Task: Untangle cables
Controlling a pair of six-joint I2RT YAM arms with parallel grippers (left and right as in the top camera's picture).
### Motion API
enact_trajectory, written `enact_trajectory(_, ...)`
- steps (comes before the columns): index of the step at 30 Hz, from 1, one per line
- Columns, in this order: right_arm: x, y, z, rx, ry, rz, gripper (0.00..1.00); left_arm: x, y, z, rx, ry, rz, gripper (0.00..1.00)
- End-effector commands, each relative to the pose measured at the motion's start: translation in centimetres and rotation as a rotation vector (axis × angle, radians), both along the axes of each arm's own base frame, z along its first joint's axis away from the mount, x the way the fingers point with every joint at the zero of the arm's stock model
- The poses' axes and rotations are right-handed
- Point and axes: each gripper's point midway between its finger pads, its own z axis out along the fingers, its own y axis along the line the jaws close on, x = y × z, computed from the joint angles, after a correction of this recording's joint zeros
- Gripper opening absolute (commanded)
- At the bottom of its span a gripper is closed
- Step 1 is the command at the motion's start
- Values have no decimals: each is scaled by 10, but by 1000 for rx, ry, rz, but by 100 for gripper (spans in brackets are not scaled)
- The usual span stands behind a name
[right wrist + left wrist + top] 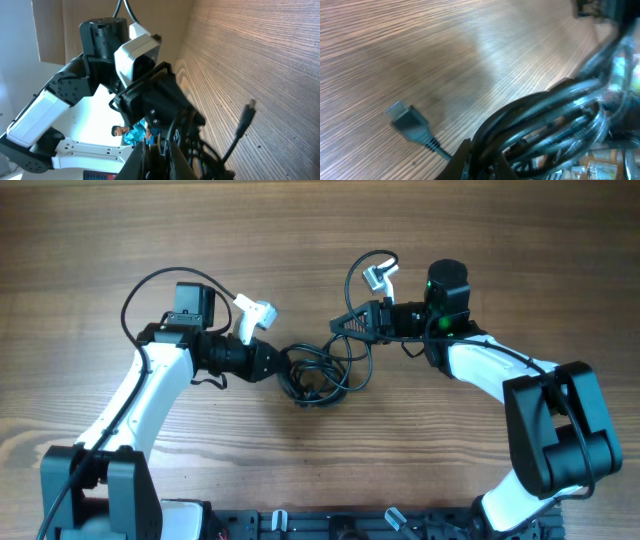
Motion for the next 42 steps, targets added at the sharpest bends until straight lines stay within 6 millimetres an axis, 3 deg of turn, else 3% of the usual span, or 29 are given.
enact_trajectory(1,-14,-1,16,36,-13,89,4,22,49,-33,270,130,358,5)
enact_trajectory(3,-15,2,16,33,-15,88,4,26,67,-47,350,191,496,5)
enact_trajectory(6,-15,12,14,20,-17,70,4,26,68,-63,366,239,511,9)
enact_trajectory(12,-15,24,9,2,-42,52,4,26,69,-66,371,250,516,9)
enact_trajectory(13,-15,24,7,-6,-26,43,4,26,74,-68,392,264,561,7)
enact_trajectory(15,-14,23,0,-26,-8,32,4,24,104,-75,520,304,762,4)
enact_trajectory(18,-13,19,-29,-120,67,-22,4,21,126,-77,610,315,890,4)
enact_trajectory(22,-9,6,-75,-311,177,-142,4,22,126,-77,608,314,891,4)
enact_trajectory(28,-16,4,-96,-412,186,-162,5,24,122,-76,584,313,882,4)
enact_trajectory(33,-21,5,-134,-648,254,-295,25,25,116,-76,557,314,861,4)
enact_trajectory(34,-24,9,-137,-670,235,-296,34,25,116,-76,557,314,861,4)
enact_trajectory(36,-27,17,-139,-691,197,-296,41,25,116,-76,558,314,861,4)
enact_trajectory(38,-25,23,-137,-686,165,-299,43,25,114,-75,553,308,833,4)
enact_trajectory(42,-9,33,-122,-613,134,-344,45,28,84,-70,429,278,642,4)
